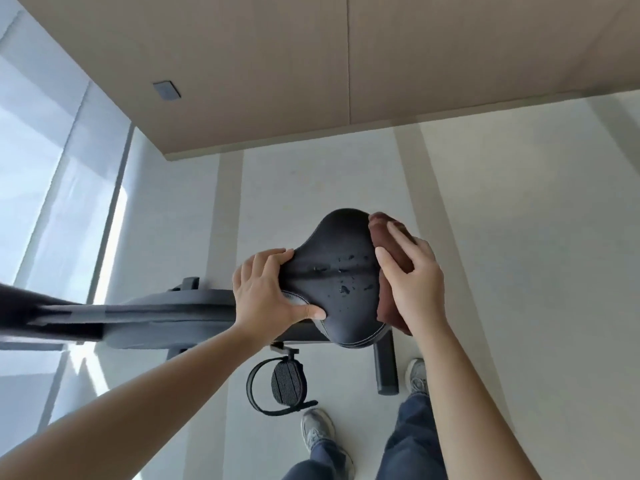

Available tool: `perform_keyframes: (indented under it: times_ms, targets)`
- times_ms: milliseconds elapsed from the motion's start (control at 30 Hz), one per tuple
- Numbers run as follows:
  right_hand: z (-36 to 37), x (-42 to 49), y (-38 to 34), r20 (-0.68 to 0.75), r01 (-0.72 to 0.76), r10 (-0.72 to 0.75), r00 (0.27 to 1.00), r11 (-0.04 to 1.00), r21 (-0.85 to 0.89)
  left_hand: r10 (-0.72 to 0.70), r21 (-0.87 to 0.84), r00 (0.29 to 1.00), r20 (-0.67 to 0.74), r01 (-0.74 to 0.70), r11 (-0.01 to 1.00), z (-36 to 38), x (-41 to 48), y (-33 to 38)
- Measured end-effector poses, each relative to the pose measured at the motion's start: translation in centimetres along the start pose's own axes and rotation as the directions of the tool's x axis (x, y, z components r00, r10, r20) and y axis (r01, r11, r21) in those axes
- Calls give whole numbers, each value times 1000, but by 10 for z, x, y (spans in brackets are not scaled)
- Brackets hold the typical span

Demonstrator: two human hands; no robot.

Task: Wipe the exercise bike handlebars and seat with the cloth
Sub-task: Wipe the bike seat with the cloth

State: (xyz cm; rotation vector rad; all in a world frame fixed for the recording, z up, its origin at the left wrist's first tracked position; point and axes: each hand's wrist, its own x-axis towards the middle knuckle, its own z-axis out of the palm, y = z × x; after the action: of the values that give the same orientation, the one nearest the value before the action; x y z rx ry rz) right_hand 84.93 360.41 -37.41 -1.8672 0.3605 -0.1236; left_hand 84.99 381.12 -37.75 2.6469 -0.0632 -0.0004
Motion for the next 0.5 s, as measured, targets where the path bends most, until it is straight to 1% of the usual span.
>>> perform_keyframes:
  times_ms: [100, 167, 200, 267, 300, 333, 367, 400, 433, 467, 500]
  targets:
    - [10, -43, 6, -203, -10, 21, 979, 999, 52, 27, -11, 1000, 1, -27, 1000, 2, -1, -3]
    - [27, -68, 7, -367, -19, 44, 929, 997, 73, 48, -8, 999, -5, -48, 999, 2, -1, -5]
    - [35, -78, 6, -433, -21, 43, 900, 998, 54, 52, -2, 999, -3, -52, 999, 2, 0, -5]
    - [46, -88, 4, -505, -14, 3, 863, 1000, -19, 48, 18, 999, 20, -49, 999, 2, 0, -4]
    - [46, -89, 2, -514, 3, -34, 857, 998, -62, 48, 29, 998, 37, -49, 998, 1, 0, -4]
    - [45, -88, 1, -502, 34, -90, 860, 992, -120, 50, 40, 997, 56, -53, 998, 0, 1, -3]
    - [41, -85, 0, -462, 79, -172, 870, 974, -214, 59, 51, 995, 75, -62, 997, -2, 2, -4]
    - [36, -80, -1, -383, 137, -270, 883, 931, -339, 72, 58, 993, 93, -78, 995, -5, 4, -5]
    - [31, -73, -3, -272, 204, -355, 894, 865, -458, 90, 58, 990, 110, -96, 994, -8, 6, -7]
    - [26, -62, -7, -155, 265, -402, 903, 801, -537, 111, 51, 986, 125, -118, 992, -11, 9, -10]
    - [23, -49, -13, -44, 308, -406, 913, 755, -579, 134, 36, 981, 143, -140, 989, -15, 12, -14]
